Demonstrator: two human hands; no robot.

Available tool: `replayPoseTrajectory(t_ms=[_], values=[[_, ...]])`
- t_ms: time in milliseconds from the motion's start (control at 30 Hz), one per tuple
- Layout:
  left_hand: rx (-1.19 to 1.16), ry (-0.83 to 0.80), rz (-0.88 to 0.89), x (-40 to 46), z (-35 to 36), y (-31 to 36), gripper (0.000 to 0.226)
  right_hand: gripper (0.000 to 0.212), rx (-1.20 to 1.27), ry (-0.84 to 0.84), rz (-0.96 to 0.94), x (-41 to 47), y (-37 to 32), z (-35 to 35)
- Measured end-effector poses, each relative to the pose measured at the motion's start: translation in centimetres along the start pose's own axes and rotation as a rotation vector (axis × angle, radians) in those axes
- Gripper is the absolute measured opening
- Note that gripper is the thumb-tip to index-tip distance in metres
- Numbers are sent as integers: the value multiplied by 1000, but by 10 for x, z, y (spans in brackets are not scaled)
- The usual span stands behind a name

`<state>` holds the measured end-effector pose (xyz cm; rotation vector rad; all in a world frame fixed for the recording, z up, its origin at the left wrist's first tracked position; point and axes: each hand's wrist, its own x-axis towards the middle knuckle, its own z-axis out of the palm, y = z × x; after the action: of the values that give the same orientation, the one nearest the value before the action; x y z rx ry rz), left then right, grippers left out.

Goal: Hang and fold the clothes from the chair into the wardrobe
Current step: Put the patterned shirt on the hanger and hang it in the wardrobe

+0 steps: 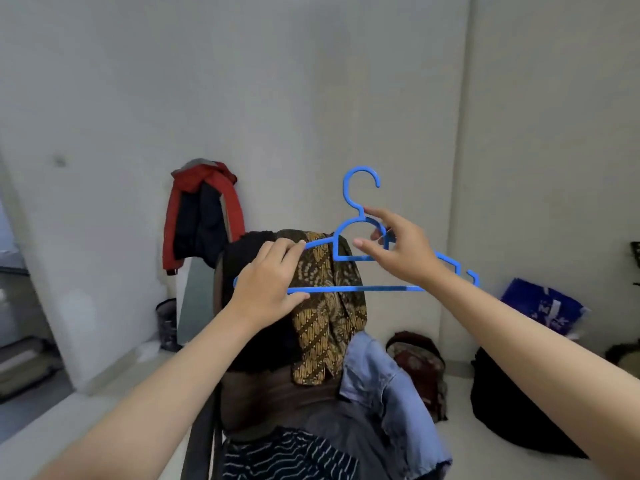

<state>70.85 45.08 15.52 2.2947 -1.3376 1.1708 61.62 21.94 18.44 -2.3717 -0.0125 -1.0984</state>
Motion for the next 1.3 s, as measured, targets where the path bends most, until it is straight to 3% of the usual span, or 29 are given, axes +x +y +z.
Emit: replayPoseTrajectory(t_ms=[300,633,1000,1300], values=[[41,-24,-75,77,130,-54,90,25,290,85,209,118,100,80],[65,-51,-76,121,231,-117,90,12,528,-23,445,207,172,156],[-46,-55,-52,163,310,-190,90,10,494,80,521,273,214,214],[-117,-243,-361,182,386,-225,104,7,417,109,528,316,281,230]])
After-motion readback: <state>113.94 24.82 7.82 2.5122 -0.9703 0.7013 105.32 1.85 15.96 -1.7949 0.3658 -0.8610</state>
